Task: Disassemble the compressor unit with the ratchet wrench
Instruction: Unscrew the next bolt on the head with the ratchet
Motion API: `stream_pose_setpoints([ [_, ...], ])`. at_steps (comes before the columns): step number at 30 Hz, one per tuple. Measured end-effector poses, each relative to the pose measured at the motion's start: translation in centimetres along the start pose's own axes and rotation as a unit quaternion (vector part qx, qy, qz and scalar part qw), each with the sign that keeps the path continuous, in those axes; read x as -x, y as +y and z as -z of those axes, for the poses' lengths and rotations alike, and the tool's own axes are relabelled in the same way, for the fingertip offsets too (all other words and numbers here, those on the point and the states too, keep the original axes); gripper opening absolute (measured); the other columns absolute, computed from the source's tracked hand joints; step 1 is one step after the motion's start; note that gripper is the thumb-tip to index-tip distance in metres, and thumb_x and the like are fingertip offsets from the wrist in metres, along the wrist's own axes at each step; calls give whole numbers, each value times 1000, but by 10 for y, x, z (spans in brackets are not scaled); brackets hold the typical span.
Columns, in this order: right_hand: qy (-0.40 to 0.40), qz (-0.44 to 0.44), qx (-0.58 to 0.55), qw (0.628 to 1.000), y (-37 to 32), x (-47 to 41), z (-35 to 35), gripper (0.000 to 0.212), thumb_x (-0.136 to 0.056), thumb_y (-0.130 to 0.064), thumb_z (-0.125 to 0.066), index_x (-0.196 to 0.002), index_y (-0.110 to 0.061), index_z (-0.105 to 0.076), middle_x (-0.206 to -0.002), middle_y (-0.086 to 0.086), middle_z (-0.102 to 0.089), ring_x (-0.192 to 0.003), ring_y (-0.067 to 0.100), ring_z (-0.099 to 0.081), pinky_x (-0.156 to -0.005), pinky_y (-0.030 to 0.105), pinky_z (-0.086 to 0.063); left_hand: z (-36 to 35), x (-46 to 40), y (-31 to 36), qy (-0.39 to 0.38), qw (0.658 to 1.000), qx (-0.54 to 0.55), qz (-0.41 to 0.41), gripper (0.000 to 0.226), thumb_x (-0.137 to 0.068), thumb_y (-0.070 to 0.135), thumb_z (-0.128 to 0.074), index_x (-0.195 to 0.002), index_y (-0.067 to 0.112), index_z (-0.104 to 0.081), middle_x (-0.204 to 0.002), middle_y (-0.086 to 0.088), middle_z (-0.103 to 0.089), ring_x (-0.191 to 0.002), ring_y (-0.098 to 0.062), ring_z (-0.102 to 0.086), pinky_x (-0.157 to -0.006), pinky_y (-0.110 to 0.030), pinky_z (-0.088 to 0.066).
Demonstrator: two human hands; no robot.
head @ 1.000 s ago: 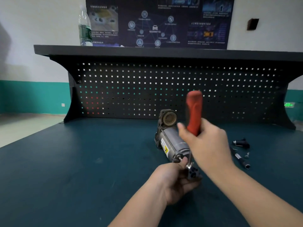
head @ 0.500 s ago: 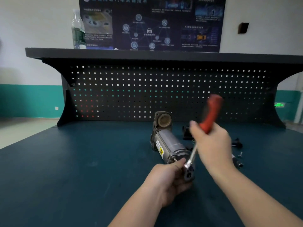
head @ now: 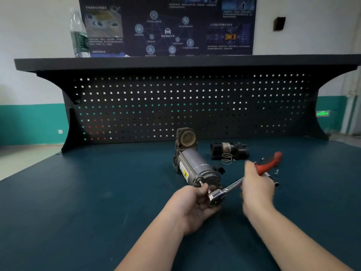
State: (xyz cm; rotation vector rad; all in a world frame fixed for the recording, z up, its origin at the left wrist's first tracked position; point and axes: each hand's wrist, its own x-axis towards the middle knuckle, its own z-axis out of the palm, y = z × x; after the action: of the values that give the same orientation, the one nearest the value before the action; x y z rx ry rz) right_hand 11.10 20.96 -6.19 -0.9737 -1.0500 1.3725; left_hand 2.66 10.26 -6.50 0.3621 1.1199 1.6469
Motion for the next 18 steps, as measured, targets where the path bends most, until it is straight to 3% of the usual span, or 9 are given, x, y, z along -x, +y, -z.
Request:
stream_pose_setpoints([
  [3,-74,273,65,957,-19,17,-12,32,-80,-51,-62,-66,-22,-59,-50,-9,-56,-50,6,-51,-52,26,-37,-1,-2,-2,13,999,-33,-32,14,-92,10,-54,-93,1,-64,-78,-13,-68,-75,-25,-64,-69,-34,-54],
  [6,-259,487,220,804,-39,36,-28,33,-73,-61,-56,-71,-27,-58,-54,-9,-58,-50,8,-52,-52,28,-43,0,-1,-4,10,998,-45,-53,14,-91,2,-52,-89,-2,-66,-79,-14,-69,-70,-23,-67,-57,-29,-58],
  [8,-282,566,244,735,-30,43,-32,39,-77,-56,-57,-69,-18,-60,-52,-5,-56,-49,12,-52,-52,34,-46,2,0,-3,5,997,-58,-58,22,-91,-5,-44,-83,-2,-64,-68,-12,-68,-60,-20,-68,-53,-26,-56],
  [9,-266,579,214,740,-24,43,-32,37,-78,-54,-58,-65,-19,-59,-49,-8,-53,-46,10,-49,-50,32,-45,2,1,-3,4,996,-61,-58,23,-90,-6,-43,-82,-2,-64,-66,-12,-68,-57,-19,-67,-51,-25,-55],
  [11,-221,525,106,815,-16,35,-28,31,-76,-54,-60,-58,-30,-54,-45,-14,-48,-41,3,-41,-46,20,-39,1,1,-2,3,998,-48,-47,18,-92,-3,-46,-86,-2,-63,-69,-13,-68,-62,-21,-66,-51,-28,-56],
  [13,-156,389,13,908,-16,18,-20,30,-74,-54,-62,-59,-29,-57,-46,-16,-54,-42,-1,-47,-46,13,-37,-1,-1,-2,-1,999,-22,-33,15,-94,3,-47,-90,-2,-61,-75,-15,-69,-69,-23,-66,-64,-34,-58],
  [15,-70,216,-12,974,-13,-5,-13,32,-80,-47,-62,-62,-21,-58,-49,-9,-57,-50,2,-53,-53,18,-42,-4,-2,-2,-5,1000,2,-25,16,-94,5,-48,-90,-3,-61,-84,-18,-69,-76,-26,-66,-74,-38,-54],
  [17,-20,58,7,998,-7,-17,-8,29,-84,-39,-59,-65,-18,-55,-53,-5,-53,-56,15,-53,-60,28,-41,-5,-2,-3,-3,1000,16,-24,16,-94,5,-50,-86,-3,-61,-83,-18,-69,-81,-28,-64,-76,-40,-52],
  [18,-15,32,17,999,-6,-16,-9,29,-85,-37,-58,-65,-16,-54,-54,-4,-52,-57,16,-53,-60,29,-40,-5,-2,-3,-1,1000,13,-25,16,-93,5,-51,-86,-3,-62,-82,-18,-69,-81,-28,-64,-75,-39,-52],
])
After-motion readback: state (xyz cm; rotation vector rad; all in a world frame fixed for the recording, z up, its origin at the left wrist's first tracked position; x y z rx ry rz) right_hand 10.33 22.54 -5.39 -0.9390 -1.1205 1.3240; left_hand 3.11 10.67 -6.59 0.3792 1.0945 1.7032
